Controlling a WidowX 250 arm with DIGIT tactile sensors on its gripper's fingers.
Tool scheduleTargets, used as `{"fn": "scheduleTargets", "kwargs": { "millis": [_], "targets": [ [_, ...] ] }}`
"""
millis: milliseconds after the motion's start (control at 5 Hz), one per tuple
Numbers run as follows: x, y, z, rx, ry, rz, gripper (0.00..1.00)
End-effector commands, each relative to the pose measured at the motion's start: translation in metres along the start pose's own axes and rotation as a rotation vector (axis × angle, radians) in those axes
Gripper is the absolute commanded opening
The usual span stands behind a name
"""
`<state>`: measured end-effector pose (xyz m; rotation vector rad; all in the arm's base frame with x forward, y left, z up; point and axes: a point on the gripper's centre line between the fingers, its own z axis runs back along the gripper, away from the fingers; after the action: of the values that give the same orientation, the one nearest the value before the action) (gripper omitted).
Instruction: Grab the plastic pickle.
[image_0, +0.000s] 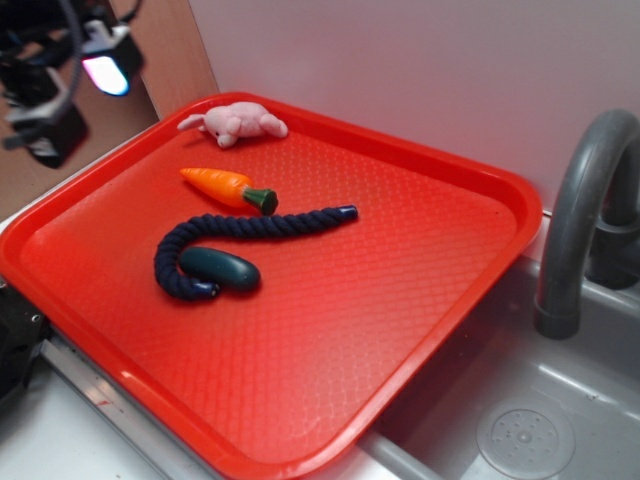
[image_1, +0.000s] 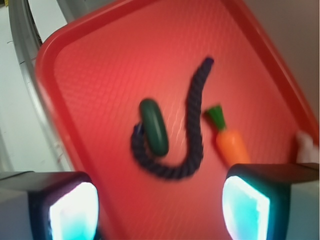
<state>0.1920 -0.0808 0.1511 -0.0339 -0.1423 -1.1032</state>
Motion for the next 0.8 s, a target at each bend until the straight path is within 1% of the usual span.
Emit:
{"fn": "scheduleTargets", "kwargs": {
  "millis": [0, 200, 400, 600],
  "targets": [
    [0.033, -0.015, -0.064, -0.047, 0.078, -0.183, 1.0],
    [0.029, -0.023, -0.087, -0.095, 0.106, -0.248, 1.0],
    [0.017, -0.024, -0.113, -0.142, 0.154, -0.262, 1.0],
    [0.011, -0.016, -0.129, -0.203, 0.142, -0.194, 1.0]
  ]
}}
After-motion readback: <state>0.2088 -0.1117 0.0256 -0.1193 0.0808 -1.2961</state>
